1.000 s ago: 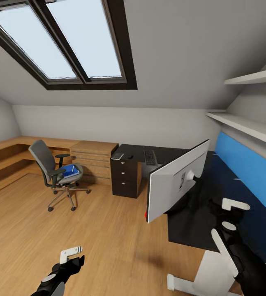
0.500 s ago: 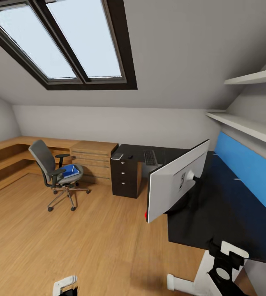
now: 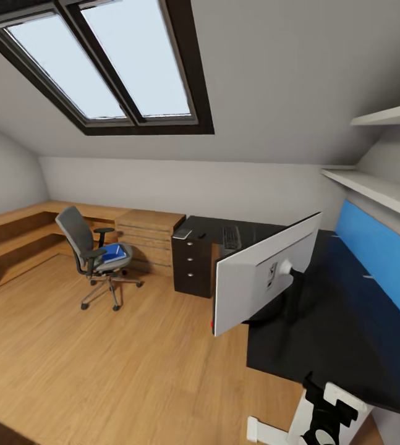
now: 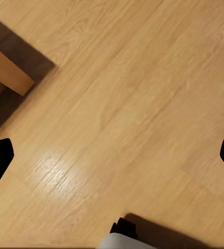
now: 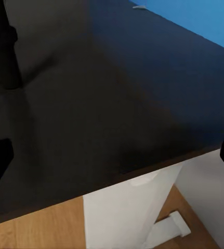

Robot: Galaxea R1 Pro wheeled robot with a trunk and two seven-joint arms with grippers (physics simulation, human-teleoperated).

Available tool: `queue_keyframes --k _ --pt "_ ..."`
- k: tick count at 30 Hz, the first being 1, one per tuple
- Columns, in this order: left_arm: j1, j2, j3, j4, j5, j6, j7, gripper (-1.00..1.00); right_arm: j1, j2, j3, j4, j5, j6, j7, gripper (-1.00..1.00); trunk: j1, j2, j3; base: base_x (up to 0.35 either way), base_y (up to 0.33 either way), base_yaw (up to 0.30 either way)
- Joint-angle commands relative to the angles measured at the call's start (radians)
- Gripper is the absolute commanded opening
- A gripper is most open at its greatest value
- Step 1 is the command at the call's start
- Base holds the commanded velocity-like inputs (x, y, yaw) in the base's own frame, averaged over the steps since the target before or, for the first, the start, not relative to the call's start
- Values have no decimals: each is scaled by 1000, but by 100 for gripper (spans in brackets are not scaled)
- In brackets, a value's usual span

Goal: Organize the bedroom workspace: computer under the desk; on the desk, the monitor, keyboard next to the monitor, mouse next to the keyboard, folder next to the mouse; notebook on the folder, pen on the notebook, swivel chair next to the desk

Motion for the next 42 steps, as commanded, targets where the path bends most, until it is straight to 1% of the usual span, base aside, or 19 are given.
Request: queue_keyframes --k 1,5,9,12,29,33,42 --pt "0 0 -9 0 6 -3 5 100 0 0 5 1 -7 -4 -3 100 0 -1 -1 0 -148 31" --pt "0 0 -8 1 6 -8 5 100 0 -1 5 10 -5 -7 5 100 0 -1 -1 0 -62 13" --pt "0 0 -7 1 6 -9 5 100 0 -2 5 23 -4 -7 44 100 0 -1 -1 0 -10 2" --pt "0 0 -7 1 6 -10 5 100 0 -3 5 26 -5 -7 55 100 0 -1 -1 0 -3 1" --pt "0 2 -5 1 10 -11 5 100 0 -1 7 33 -5 -7 61 100 0 -1 -1 0 0 -4" --pt "0 1 -5 1 11 -12 5 100 0 -1 8 37 4 -7 62 100 0 -1 -1 0 43 -162" --pt "0 0 -7 2 9 -12 5 100 0 0 8 39 16 -7 62 100 0 -1 -1 66 179 -247"
